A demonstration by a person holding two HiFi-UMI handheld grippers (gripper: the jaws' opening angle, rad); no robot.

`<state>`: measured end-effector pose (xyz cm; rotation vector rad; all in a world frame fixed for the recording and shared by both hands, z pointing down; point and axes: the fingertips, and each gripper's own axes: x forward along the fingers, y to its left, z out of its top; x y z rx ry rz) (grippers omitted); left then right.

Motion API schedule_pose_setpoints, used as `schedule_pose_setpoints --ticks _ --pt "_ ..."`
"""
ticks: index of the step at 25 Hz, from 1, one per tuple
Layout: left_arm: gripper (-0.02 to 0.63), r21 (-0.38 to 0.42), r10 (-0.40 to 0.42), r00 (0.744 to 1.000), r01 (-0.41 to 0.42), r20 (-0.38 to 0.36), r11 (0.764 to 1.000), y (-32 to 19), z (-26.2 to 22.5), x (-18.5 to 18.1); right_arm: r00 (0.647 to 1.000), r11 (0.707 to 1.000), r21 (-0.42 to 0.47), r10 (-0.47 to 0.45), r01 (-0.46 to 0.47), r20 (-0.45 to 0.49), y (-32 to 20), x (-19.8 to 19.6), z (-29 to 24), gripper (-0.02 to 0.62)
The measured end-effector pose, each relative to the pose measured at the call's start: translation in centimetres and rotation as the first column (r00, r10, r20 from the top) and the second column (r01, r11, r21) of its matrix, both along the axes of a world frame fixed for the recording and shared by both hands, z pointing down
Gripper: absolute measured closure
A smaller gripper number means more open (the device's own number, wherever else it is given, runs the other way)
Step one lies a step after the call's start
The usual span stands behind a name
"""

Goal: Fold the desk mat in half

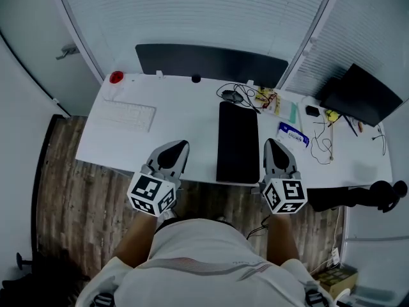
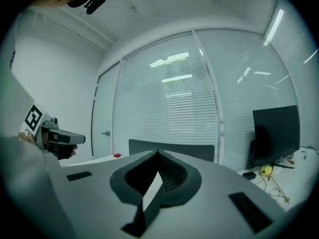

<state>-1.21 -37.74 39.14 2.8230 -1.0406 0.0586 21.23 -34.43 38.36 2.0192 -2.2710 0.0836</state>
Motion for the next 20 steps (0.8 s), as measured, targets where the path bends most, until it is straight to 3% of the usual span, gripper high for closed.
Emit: schedule_pose_setpoints --ticks 8,20 --pt "0.591 -0.012 -0.016 1.000 0.015 -0.012 1.000 -1.0 0.1 -3.0 1.000 1.000 -0.011 -0.027 0.027 -0.014 -1.0 -3.6 -0.3 0.545" --pt "0.591 -0.020 -0.002 1.000 0.002 -0.012 1.000 -1.0 0.5 -3.2 0.999 0.999 -0.033 -0.036 0.035 -0.015 -1.1 -4.6 0.5 0.545"
